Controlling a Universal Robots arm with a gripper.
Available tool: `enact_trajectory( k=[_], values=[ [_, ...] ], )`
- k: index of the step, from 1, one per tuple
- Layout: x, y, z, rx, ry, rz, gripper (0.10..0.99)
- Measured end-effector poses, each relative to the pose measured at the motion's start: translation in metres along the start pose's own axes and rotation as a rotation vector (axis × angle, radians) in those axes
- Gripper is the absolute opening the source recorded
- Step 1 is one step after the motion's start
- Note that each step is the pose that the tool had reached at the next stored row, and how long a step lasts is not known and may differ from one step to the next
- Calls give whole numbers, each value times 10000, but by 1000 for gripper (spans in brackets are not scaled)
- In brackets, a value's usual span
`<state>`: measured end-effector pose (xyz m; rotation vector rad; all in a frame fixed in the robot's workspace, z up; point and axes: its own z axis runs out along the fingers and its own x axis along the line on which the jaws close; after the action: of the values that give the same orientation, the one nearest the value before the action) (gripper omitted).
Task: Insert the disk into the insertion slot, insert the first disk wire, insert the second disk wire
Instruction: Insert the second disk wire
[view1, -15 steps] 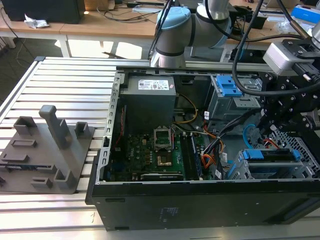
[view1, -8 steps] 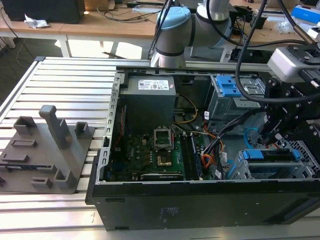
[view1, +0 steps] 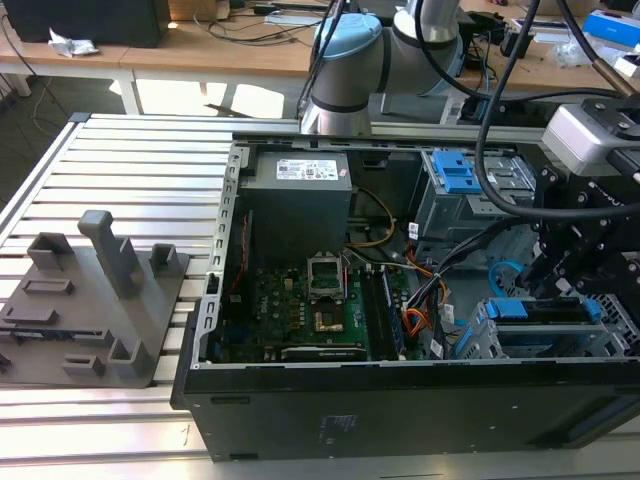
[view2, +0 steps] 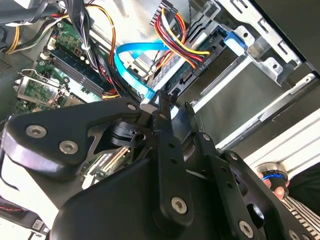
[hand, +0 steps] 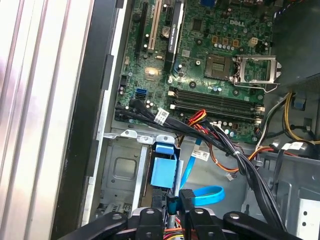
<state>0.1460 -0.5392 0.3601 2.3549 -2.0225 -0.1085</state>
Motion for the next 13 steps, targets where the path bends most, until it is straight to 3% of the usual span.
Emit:
enact_trajectory(
  k=[4,10,13],
  values=[
    [0,0,0,0,0,-1,161],
    [8,1,-1,0,2,0,161],
    [78,10,2,0,3,5,161]
  ],
)
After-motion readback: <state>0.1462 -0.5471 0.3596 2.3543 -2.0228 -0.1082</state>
